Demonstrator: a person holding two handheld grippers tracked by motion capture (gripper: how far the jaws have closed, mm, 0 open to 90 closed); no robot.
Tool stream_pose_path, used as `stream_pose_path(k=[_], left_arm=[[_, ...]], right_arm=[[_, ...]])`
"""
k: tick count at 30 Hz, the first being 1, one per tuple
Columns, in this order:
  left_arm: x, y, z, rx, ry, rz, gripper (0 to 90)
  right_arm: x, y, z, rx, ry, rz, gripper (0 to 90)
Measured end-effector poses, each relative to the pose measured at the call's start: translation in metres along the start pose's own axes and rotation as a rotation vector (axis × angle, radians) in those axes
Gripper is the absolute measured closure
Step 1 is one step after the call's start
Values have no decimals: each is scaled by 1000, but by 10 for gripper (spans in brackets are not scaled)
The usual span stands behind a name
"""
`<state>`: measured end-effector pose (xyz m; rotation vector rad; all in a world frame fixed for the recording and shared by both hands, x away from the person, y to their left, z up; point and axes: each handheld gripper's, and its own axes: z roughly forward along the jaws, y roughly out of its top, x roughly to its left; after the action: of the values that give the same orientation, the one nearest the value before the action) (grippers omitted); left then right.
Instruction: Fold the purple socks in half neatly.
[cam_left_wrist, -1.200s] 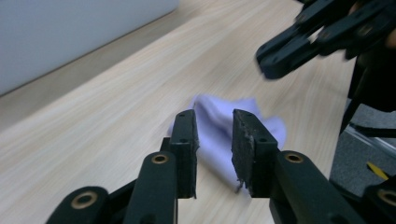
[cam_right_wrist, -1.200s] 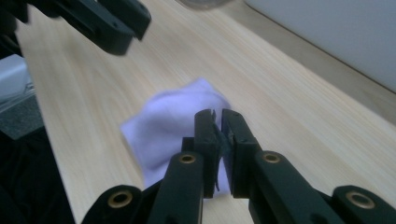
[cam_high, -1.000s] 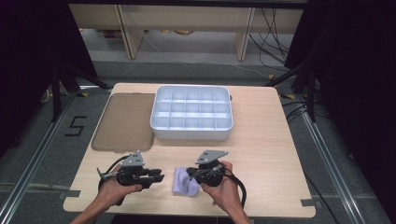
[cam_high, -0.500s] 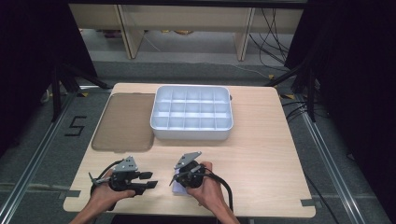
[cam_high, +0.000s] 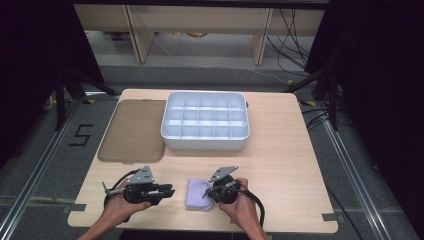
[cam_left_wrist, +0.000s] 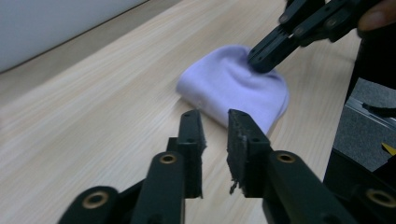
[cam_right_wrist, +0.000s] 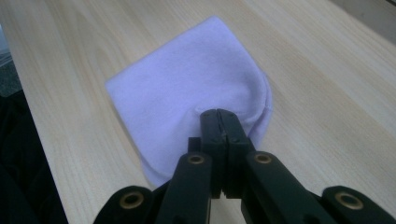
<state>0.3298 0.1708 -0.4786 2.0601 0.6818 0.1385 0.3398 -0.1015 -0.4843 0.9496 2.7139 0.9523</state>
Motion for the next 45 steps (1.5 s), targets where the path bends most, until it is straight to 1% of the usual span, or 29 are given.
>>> stream_pose_path(k=[1, 2, 3, 4, 5, 9, 11, 12, 13, 16, 17, 18, 19, 20, 22, 24, 25, 26, 28, 29, 30, 33, 36, 38, 39, 42, 43, 44, 45], left_arm=[[-6, 7, 11, -5, -16, -3, 815], [-6, 7, 11, -5, -16, -3, 825], [-9, 13, 22, 14, -29, 24, 825], [-10, 15, 29, 27, -32, 25, 837], [-12, 18, 43, 69, -33, 28, 859], [-5, 9, 62, 169, -15, 57, 891], [-3, 6, 63, 175, -13, 45, 894], [-3, 5, 62, 164, -16, 14, 894], [-3, 6, 61, 171, -11, 42, 893], [-5, 7, 62, 163, -9, 30, 886], [-5, 11, 59, 148, -11, 32, 885], [-5, 11, 59, 148, -11, 32, 886], [-6, 19, 56, 122, -2, 38, 885], [-6, 23, 57, 114, 6, 47, 884], [-3, 27, 61, 108, 18, 45, 883], [6, 27, 67, 153, 47, 72, 882], [6, 27, 67, 153, 47, 72, 885], [15, 21, 74, 167, 59, 37, 888], [17, 18, 75, 146, 49, 0, 892], [18, 19, 72, 164, 60, 28, 890], [18, 19, 72, 164, 60, 28, 886], [14, 23, 60, 116, 42, 19, 880], [0, 17, 49, 95, -9, 3, 879], [-5, 14, 47, 107, -22, 18, 875], [-15, 4, 45, 124, -50, 34, 874], [-17, -7, 48, 166, -49, 50, 873], [-15, -9, 49, 150, -57, -2, 875], [-15, -9, 49, 150, -57, -2, 873], [-13, -7, 47, 158, -25, 29, 870]], right_arm=[[-1, 0, 2, -7, 9, -12, 900], [-1, 0, 2, -7, 9, -12, 900], [-1, 0, 1, -2, -2, -3, 900], [1, -1, 2, -4, -4, 15, 900], [-2, 0, 3, -9, 5, -23, 900], [-2, -2, 4, -6, -1, -5, 900], [-2, -3, 5, -19, -10, -6, 900], [-2, -3, 4, -1, 9, -3, 900], [-1, -2, 3, 0, 10, 2, 900], [0, -2, 2, 14, 7, 19, 900], [-2, -2, 5, -1, -1, -23, 900], [-2, -2, 5, -1, -1, -23, 900], [-1, -2, 2, 14, 18, 17, 900], [1, -2, 2, 14, 2, 34, 900], [1, -1, 2, 15, 2, 34, 900], [-1, -2, 2, 14, 11, 19, 900], [-1, -2, 2, 14, 11, 19, 900], [1, -2, 2, 15, -2, 41, 900], [1, -2, 2, 16, 0, 39, 900], [0, -2, 3, 10, 5, 22, 900], [0, -2, 3, 10, 5, 22, 900], [-2, -3, 5, -4, 22, -16, 900], [-1, -3, 3, 0, 14, 10, 900], [-1, -3, 3, 0, 16, 9, 900], [-1, -3, 4, -2, 25, 1, 900], [-1, -3, 3, -2, 28, 0, 900], [0, -3, 3, 1, 18, 6, 900], [0, -3, 3, 1, 23, 2, 900], [0, -3, 4, -15, 23, -3, 900]])
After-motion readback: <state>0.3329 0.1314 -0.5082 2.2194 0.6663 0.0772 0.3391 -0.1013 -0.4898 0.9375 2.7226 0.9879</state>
